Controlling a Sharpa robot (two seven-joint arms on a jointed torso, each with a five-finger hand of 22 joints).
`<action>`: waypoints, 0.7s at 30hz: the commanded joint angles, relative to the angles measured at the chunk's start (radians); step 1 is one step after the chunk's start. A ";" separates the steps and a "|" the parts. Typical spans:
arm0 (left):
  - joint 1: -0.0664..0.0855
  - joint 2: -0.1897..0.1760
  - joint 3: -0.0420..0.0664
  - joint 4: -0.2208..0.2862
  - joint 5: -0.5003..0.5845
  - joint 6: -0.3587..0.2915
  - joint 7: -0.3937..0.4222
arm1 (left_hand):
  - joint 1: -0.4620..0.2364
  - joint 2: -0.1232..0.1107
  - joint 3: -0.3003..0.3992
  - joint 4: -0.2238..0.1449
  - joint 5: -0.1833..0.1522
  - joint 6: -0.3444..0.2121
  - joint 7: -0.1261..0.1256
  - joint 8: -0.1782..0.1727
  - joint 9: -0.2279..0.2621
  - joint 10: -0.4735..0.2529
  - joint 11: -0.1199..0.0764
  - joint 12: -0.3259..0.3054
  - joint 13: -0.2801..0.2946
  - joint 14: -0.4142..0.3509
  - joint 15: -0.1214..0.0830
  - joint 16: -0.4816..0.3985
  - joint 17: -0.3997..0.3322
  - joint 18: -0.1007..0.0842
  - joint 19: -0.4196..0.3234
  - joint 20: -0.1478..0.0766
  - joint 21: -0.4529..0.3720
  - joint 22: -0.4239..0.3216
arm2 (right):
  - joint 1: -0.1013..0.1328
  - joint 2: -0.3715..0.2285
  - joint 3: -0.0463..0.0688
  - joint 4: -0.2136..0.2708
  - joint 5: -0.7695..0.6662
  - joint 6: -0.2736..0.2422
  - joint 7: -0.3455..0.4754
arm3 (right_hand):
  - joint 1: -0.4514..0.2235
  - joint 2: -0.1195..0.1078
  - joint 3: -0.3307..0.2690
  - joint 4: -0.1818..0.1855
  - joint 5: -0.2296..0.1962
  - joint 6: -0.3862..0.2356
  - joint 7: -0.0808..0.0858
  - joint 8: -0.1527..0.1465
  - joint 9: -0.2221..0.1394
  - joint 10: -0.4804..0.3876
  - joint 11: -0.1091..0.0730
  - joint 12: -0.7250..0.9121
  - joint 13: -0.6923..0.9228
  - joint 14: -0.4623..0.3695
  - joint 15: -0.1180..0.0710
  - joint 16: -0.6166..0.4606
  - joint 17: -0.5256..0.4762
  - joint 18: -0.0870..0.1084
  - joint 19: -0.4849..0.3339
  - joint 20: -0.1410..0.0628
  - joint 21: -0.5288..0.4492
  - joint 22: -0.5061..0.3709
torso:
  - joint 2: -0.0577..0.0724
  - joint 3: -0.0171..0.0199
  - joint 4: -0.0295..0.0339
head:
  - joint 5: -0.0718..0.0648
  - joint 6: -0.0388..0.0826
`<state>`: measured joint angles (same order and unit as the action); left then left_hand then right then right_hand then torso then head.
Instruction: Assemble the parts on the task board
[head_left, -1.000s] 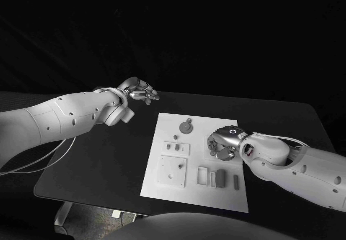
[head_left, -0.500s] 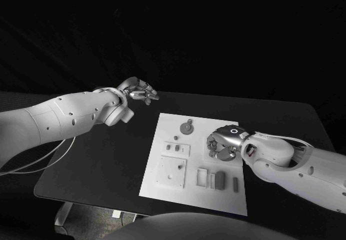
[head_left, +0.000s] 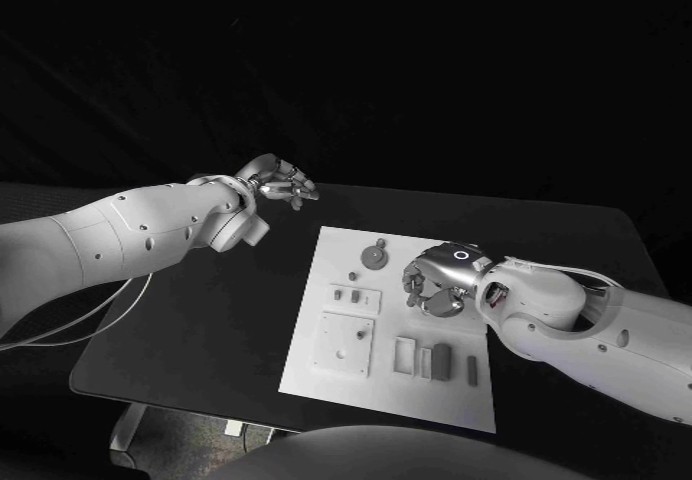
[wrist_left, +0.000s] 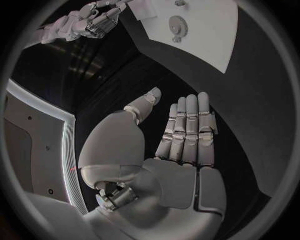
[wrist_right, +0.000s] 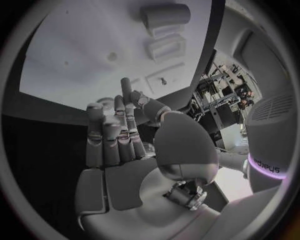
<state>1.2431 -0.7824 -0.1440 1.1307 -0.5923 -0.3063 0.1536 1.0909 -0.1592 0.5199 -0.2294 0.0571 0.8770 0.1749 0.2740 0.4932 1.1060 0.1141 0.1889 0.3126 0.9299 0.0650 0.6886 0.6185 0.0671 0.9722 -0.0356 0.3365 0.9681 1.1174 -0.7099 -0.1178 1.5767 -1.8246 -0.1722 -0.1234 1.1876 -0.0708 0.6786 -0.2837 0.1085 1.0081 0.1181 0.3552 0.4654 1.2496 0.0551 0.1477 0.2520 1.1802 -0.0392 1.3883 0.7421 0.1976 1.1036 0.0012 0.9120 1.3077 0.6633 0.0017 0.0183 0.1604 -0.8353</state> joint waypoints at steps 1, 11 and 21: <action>0.001 0.003 0.001 0.001 0.005 0.004 0.009 | 0.008 0.002 -0.001 0.004 -0.001 -0.004 0.000 0.004 -0.002 0.000 0.007 -0.003 -0.001 0.006 0.000 -0.004 0.002 0.008 0.005 0.002 -0.005 0.001 | -0.001 0.021 0.001 0.024 0.004 0.004 0.013 | 0.002 0.011 0.006 -0.001 0.003 0.007 0.002 0.003 0.004 0.036 0.007 0.006 0.002 0.001 -0.007 -0.005 -0.002 0.064 0.000 -0.006 0.004 0.004 | 0.000 0.0000 0.0001 | 0.007 -0.001; 0.001 0.013 0.001 0.001 0.005 0.005 0.008 | 0.008 0.003 -0.001 0.004 -0.001 -0.004 0.000 0.004 -0.002 0.000 0.007 -0.004 -0.001 0.006 0.000 -0.005 0.003 0.008 0.005 0.002 -0.005 0.002 | -0.001 0.109 0.000 0.046 0.009 0.024 0.024 | 0.001 0.013 0.007 -0.001 0.003 0.007 0.002 0.003 0.005 0.036 0.007 0.005 0.002 0.000 -0.007 -0.006 -0.002 0.064 0.000 -0.006 0.003 0.004 | 0.000 -0.0018 0.0016 | 0.030 -0.009; 0.001 0.020 0.001 -0.001 0.005 0.007 0.008 | 0.008 0.003 -0.001 0.004 -0.001 -0.004 0.000 0.005 -0.002 0.000 0.007 -0.004 -0.001 0.006 0.000 -0.005 0.003 0.008 0.006 0.002 -0.005 0.002 | -0.011 0.186 -0.021 0.027 0.002 0.029 0.034 | 0.000 0.015 0.008 -0.002 0.004 0.006 0.002 0.002 0.005 0.036 0.007 0.004 0.003 0.000 -0.007 -0.007 -0.002 0.064 0.000 -0.007 0.002 0.004 | 0.000 -0.0020 0.0025 | 0.052 -0.019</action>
<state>1.2430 -0.7653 -0.1439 1.1288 -0.5922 -0.3062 0.1541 1.0909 -0.1592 0.5198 -0.2294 0.0571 0.8770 0.1749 0.2740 0.4924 1.1060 0.1141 0.1889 0.3127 0.9294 0.0644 0.6886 0.6205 0.0620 0.9722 -0.0356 0.3364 0.9689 1.1091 -0.5281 -0.1388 1.6052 -1.8151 -0.1612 -0.1058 1.1870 -0.0703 0.6810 -0.2868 0.1083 1.0077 0.1183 0.3505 0.4661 1.2512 0.0536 0.1509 0.2535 1.1783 -0.0405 1.3883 0.7422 0.1977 1.1020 0.0006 0.9120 1.3075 0.6633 -0.0003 0.0197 0.2075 -0.8511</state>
